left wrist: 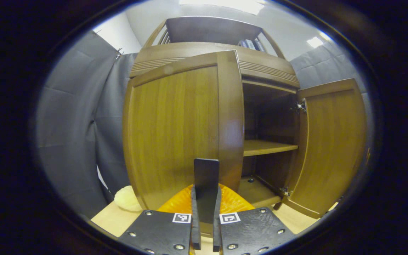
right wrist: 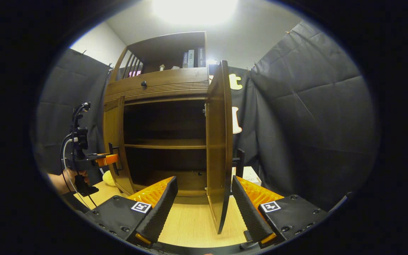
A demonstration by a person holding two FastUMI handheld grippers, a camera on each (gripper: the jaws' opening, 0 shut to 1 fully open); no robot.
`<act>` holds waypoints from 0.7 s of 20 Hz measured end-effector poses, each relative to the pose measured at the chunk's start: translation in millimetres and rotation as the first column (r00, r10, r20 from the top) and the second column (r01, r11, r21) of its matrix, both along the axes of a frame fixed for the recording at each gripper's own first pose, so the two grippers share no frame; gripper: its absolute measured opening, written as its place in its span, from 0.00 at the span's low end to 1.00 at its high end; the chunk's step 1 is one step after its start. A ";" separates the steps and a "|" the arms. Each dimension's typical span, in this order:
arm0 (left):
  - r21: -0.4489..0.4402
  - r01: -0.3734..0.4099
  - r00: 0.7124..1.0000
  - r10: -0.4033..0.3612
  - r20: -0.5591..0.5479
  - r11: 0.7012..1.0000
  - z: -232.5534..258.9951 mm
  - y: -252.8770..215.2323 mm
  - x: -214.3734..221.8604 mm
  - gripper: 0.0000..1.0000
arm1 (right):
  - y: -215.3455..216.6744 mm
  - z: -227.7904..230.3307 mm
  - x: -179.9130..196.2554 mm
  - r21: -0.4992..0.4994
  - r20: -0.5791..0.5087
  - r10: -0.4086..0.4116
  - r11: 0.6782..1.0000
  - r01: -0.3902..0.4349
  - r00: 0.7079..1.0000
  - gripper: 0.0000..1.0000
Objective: Open the right door of the double-door shoe cabinet with the right hand, and open the left door with the left hand.
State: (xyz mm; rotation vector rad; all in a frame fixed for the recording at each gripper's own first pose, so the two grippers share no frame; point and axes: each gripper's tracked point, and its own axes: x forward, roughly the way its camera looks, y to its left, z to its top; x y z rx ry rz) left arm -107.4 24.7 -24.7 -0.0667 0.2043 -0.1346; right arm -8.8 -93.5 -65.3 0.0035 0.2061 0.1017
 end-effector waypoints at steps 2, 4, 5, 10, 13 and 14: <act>-0.003 0.006 1.000 -0.006 -0.005 1.000 2.3 10.0 -13.4 0.17 | 7.4 3.9 -4.6 0.007 0.007 0.004 1.000 -0.004 1.000 0.96; -0.005 0.011 1.000 -0.011 -0.004 1.000 4.0 19.3 -22.9 0.17 | 12.0 4.3 -9.4 0.008 0.006 0.006 1.000 -0.006 1.000 0.96; -0.006 0.012 1.000 -0.012 -0.001 1.000 4.9 23.1 -26.5 0.17 | 14.8 4.7 -10.9 0.009 0.005 0.007 1.000 -0.007 1.000 0.96; 0.000 -0.003 1.000 0.003 0.007 1.000 6.1 46.3 -54.0 0.17 | 30.3 10.8 -17.1 0.012 0.018 0.023 1.000 -0.024 1.000 0.96; 0.007 -0.005 1.000 0.005 0.010 1.000 7.8 59.8 -65.5 0.17 | 40.1 10.9 -18.6 0.010 0.018 0.042 0.999 -0.043 0.999 0.96; 0.016 -0.008 1.000 0.008 0.013 1.000 6.7 63.6 -70.1 0.14 | 44.7 11.1 -17.8 0.013 0.020 0.049 0.999 -0.049 0.999 0.96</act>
